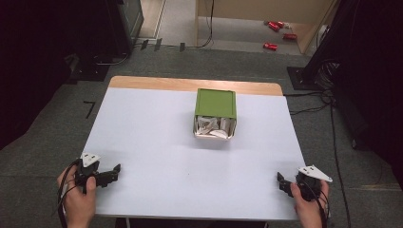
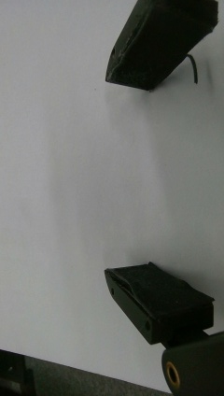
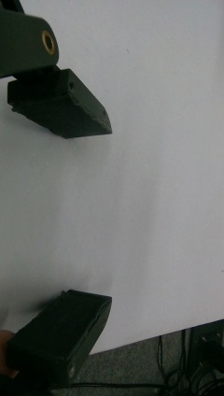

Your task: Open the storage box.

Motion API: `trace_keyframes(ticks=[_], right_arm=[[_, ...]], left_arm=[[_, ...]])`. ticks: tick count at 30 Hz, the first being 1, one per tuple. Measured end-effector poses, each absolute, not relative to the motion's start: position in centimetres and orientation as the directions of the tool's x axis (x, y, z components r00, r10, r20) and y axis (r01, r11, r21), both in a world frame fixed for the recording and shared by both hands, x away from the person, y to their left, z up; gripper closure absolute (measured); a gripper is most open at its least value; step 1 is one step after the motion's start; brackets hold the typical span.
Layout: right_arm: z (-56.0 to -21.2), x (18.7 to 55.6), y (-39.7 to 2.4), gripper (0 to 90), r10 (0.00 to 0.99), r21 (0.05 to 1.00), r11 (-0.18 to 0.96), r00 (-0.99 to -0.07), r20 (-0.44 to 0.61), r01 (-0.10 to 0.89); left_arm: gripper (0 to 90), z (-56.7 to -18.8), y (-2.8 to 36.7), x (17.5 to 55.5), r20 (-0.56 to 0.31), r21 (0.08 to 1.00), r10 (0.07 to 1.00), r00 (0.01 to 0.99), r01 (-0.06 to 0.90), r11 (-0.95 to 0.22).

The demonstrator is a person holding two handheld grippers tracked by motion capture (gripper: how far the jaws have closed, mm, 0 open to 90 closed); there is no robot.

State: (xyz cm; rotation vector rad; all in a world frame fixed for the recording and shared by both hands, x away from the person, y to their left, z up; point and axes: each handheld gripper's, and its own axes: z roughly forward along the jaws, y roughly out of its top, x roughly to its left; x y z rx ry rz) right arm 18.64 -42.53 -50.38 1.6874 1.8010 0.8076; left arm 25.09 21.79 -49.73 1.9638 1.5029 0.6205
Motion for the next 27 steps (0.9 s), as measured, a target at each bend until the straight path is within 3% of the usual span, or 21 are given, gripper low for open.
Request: trace_keyframes(ticks=[10,16,27], right_arm=[[-50.2,18.6,-42.4,15.0,0.998,0.739,0.032,-0.056,0.008,0.673],[-48.6,18.4,-42.6,15.0,0.998,0.780,-0.042,-0.016,0.067,0.625],[-45.9,19.1,-40.8,15.2,0.996,0.800,-0.020,-0.059,0.070,0.600]], left_arm=[[7.5,-49.7,21.8,25.1,0.013,0.694,0.967,0.256,0.694,-0.193],[7.5,-49.8,21.8,25.0,0.014,0.697,0.967,0.255,0.691,-0.192],[7.5,-49.8,21.8,25.0,0.014,0.698,0.967,0.255,0.690,-0.192]])
